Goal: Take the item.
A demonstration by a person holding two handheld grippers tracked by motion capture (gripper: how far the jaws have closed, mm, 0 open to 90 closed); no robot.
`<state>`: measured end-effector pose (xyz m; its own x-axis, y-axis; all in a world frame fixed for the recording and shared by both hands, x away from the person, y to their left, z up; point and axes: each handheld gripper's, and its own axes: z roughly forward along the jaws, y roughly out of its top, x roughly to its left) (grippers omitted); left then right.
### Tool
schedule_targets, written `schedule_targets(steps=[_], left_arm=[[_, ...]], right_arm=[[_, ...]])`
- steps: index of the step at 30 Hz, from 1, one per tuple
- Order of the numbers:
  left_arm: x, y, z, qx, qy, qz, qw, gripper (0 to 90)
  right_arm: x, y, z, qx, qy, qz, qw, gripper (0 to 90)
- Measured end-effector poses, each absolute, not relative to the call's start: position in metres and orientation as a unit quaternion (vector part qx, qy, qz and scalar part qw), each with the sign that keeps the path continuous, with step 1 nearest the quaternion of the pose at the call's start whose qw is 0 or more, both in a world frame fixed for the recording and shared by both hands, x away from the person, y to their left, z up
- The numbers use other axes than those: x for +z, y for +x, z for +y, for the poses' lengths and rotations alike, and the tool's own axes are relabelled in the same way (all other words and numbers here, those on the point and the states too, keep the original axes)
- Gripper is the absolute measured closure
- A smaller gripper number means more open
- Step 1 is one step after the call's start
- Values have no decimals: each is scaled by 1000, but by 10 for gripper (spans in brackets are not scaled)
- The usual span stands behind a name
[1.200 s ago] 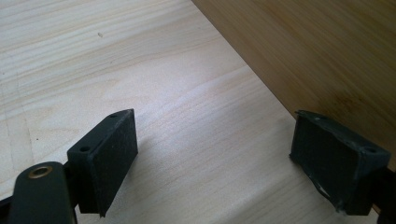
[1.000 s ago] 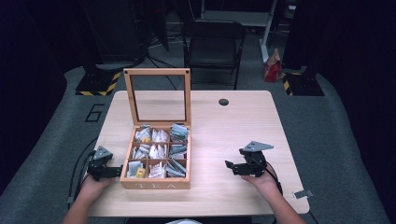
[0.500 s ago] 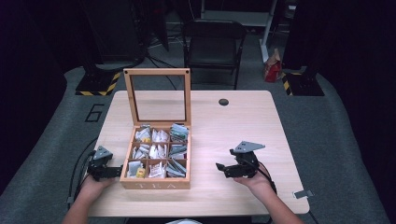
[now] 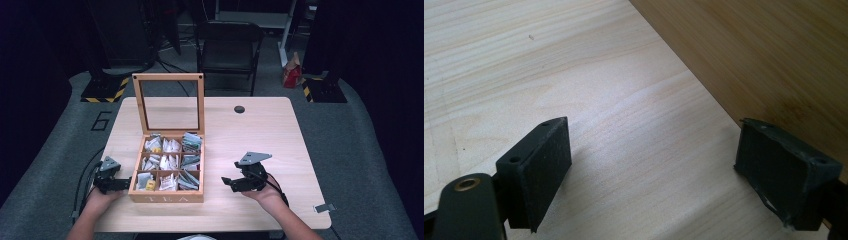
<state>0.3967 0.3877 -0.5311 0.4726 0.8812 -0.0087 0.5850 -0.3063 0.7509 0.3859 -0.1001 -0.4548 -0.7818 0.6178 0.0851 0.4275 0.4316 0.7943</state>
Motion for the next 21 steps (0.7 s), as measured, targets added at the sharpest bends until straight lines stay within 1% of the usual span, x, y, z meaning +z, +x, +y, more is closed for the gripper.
schedule_targets(steps=[13,21], left_arm=[[-531,397,388,208,781,469,356,143],[-531,397,388,208,781,469,356,143]], right_arm=[[-444,383,-82,439,292,843,106,292],[-437,382,-69,447,270,846,106,360]])
